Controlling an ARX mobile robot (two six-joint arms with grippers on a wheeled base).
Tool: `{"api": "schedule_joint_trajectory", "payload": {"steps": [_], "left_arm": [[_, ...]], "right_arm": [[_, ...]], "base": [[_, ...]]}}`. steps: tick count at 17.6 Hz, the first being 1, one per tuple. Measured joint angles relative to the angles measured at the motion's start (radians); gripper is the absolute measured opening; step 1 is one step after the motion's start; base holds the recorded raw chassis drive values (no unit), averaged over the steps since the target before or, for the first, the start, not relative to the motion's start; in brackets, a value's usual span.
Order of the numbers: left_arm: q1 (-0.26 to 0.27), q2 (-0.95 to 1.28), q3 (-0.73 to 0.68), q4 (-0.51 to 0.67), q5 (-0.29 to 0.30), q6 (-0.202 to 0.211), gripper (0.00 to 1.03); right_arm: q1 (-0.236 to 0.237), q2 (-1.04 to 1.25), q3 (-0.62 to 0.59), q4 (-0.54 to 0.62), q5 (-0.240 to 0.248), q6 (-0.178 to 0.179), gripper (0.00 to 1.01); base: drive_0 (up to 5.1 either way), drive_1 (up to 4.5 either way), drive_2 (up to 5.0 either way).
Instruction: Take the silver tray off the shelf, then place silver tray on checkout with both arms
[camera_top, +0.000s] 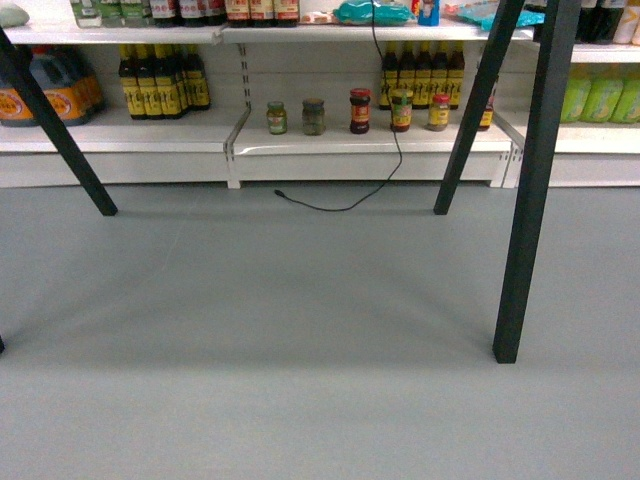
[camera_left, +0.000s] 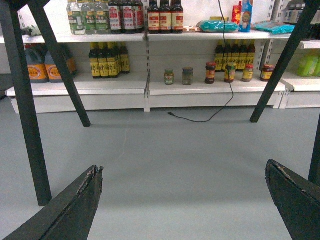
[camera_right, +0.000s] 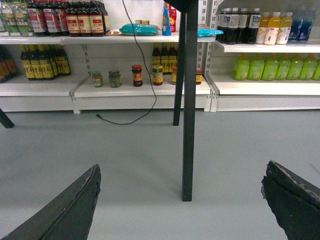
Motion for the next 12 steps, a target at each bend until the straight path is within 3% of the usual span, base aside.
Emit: {"api": "schedule_joint_trajectory", "payload": {"steps": [12], "left_arm": [[0.0, 0.0, 0.0, 0.0, 0.0, 0.0, 0.98]], "right_arm": [[0.0, 0.0, 0.0, 0.0, 0.0, 0.0, 0.98]], "base": [[0.0, 0.0, 0.0]]}}
